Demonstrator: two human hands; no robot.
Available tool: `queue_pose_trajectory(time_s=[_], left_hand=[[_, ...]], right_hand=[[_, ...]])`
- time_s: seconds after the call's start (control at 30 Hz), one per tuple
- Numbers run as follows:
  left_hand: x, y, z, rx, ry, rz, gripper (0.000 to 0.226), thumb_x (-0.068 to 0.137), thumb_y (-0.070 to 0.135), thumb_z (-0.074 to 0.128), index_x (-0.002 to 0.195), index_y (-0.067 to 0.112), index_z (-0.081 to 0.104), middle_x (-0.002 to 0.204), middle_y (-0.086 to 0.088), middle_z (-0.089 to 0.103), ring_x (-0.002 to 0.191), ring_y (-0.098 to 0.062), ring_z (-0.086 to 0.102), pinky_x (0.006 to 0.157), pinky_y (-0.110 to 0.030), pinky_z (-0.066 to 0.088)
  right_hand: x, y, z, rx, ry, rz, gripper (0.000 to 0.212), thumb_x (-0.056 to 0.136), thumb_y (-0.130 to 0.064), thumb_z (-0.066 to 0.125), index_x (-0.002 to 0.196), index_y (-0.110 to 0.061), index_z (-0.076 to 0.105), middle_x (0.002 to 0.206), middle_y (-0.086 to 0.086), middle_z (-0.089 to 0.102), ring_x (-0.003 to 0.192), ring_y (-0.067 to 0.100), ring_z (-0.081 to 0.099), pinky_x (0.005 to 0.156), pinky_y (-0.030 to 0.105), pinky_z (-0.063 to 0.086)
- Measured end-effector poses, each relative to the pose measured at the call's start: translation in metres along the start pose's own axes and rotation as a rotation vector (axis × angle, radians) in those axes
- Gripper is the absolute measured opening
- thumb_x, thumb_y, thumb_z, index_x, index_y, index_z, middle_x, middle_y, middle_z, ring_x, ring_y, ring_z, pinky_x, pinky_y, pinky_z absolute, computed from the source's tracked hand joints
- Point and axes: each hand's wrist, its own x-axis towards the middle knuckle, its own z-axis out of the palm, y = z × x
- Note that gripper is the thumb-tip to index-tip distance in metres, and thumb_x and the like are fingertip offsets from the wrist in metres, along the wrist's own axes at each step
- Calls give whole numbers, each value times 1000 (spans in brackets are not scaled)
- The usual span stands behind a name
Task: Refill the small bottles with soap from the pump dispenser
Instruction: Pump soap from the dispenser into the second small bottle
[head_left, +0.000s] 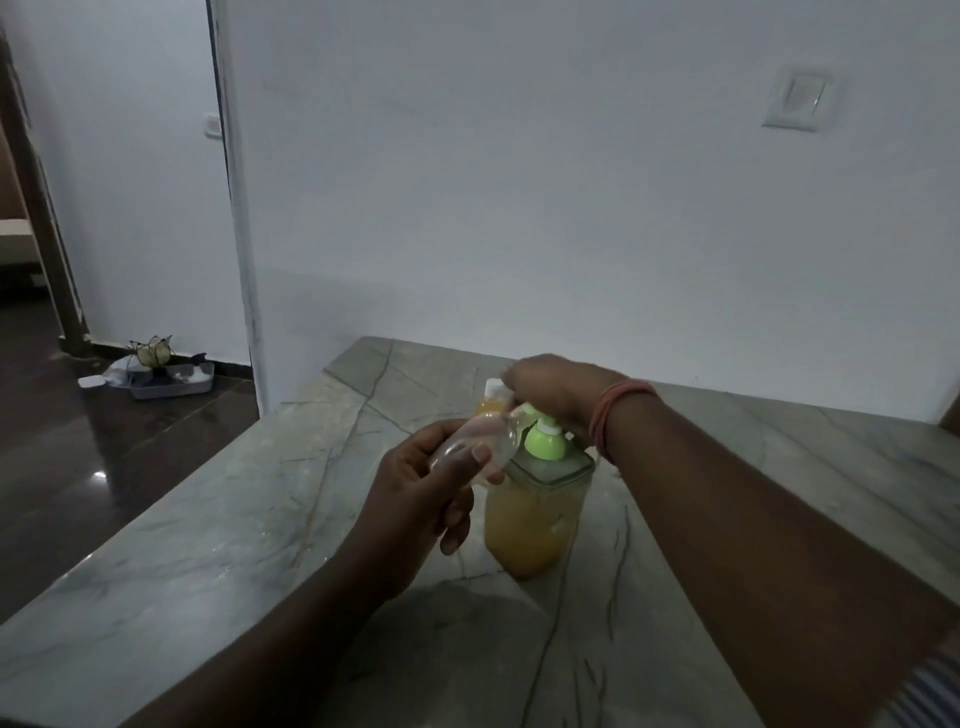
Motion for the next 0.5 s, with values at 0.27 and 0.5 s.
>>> queue_pose_trajectory(time_s=[0.27,0.5], left_hand=[[-4,2,2,-100,-21,-52,44,83,39,70,125,24,67,89,-20,62,52,-12,42,43,-23,36],[-3,-1,-2,-212,-54,-66,43,86,29,64,120,3,62,79,-11,55,56,-14,45,44,-24,39]], right_hand=[[-15,-8,-6,-73,-20,41,34,103,-18,32,121,-4,57,123,16,59,96,27,53,86,38,45],[-4,-8,3,-56,25,58,35,100,-23,32,109,-6,61,121,16,63,93,26,58,82,35,45]])
